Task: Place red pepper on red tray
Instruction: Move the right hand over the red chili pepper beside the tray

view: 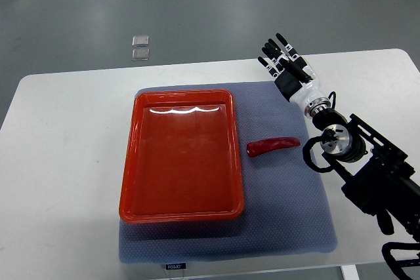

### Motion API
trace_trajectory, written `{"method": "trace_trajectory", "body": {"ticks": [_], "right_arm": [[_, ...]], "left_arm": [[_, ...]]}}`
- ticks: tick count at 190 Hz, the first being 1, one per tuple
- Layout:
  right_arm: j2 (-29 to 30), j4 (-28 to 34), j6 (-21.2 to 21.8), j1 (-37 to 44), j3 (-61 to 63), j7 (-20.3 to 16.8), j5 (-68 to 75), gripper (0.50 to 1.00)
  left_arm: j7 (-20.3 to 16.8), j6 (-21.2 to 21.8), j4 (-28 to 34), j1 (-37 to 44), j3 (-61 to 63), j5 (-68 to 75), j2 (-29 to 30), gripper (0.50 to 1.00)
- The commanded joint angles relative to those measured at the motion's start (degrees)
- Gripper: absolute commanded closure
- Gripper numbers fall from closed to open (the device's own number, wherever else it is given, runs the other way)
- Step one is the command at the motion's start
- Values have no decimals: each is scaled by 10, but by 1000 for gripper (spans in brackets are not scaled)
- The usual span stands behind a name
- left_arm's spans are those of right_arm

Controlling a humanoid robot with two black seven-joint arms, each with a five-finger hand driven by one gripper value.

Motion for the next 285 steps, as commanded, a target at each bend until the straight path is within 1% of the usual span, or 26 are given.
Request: {"method": "trace_trajectory", "body": {"ticks": [1,66,78,99,121,131,133,139,150,162,178,180,189,203,222,258,285], "right_arm": [[0,0,0,0,0,0,0,583],[-10,4,3,7,-4,-2,-13,583],[-25,6,13,26,-28,-5,-54,583],[-73,28,24,60,-107,-28,-151,583],[-149,59,28,131,-238,-53,-236,583],[-194,64,41,187,-336,-68,-264,585],[-194,64,41,187,-336,-68,-265,585],[-213,69,49,219,-390,-77,-277,583],[-253,96,62,284,-490,-93,-300,585],[-289,126,79,350,-572,-101,-320,583],[-322,166,107,427,-652,-109,-339,583],[-322,166,107,427,-652,-109,-339,583],[-336,196,118,470,-688,-121,-343,583],[-344,229,121,513,-719,-134,-343,583],[-343,251,121,531,-734,-135,-342,583],[-321,252,110,520,-738,-135,-342,585],[-303,249,82,494,-738,-135,-340,585]], "left_arm": [[0,0,-1,0,-1,0,0,500],[0,0,-1,-4,-1,0,0,500],[0,0,-1,-4,-1,0,0,500],[0,0,-2,-4,-1,0,0,500],[0,-1,-4,-4,-1,0,0,500],[0,-1,-4,-4,-1,0,0,500],[0,-1,-4,-4,-1,0,0,500],[0,-1,-4,-4,-1,0,0,500],[0,-2,-4,-4,-1,0,0,500],[1,-4,-5,-4,-1,0,0,500],[0,-5,-5,-4,-1,0,0,500],[0,-5,-5,-4,-1,0,0,500],[0,-5,-5,-4,-1,0,0,500],[1,-6,-5,-4,-1,0,0,500],[1,-6,-5,-4,-1,0,0,500],[1,-6,-5,-4,-1,0,0,500],[1,-6,-5,-4,-1,0,0,500]]}}
